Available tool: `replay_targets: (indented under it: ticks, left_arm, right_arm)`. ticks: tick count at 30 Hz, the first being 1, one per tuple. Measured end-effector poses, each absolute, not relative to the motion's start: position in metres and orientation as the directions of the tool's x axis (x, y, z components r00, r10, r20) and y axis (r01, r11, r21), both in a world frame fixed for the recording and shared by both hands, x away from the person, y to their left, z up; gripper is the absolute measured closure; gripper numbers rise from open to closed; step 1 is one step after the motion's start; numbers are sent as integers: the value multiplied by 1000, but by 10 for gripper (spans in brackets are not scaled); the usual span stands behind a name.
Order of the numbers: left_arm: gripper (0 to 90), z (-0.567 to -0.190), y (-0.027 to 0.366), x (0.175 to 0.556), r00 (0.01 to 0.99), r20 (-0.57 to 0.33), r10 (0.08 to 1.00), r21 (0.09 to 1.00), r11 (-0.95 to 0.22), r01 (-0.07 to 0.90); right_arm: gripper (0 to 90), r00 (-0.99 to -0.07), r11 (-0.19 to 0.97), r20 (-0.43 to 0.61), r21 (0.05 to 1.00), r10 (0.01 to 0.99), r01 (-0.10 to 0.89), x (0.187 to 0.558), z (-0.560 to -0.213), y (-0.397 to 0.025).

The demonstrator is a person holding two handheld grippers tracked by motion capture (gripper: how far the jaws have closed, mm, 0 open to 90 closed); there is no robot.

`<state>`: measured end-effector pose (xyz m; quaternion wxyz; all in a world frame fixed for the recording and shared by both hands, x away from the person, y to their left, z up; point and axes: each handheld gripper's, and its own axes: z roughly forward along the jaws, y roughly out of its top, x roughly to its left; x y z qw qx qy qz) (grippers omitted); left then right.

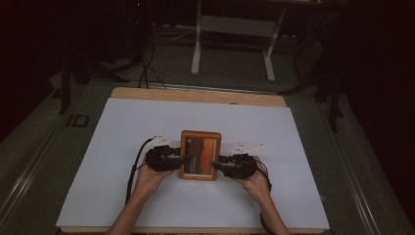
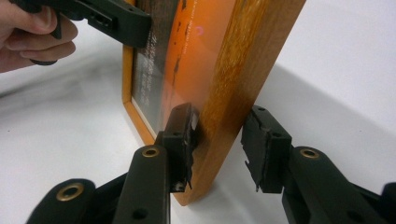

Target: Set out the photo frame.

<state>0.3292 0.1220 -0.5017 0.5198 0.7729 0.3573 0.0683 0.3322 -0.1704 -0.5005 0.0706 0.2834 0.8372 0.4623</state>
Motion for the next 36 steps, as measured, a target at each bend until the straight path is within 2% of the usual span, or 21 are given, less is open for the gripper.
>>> replay_targets:
  ticks: [25, 36]
  left_arm:
    - [515, -500, 131, 326, 708, -262, 655, 828, -224, 514]
    - [507, -498, 135, 323, 708, -264, 655, 826, -225, 516]
  right_arm:
    - [621, -836, 416, 111, 827, 538, 378, 330, -498, -172]
    - [524, -837, 401, 121, 835, 534, 377, 330, -492, -179]
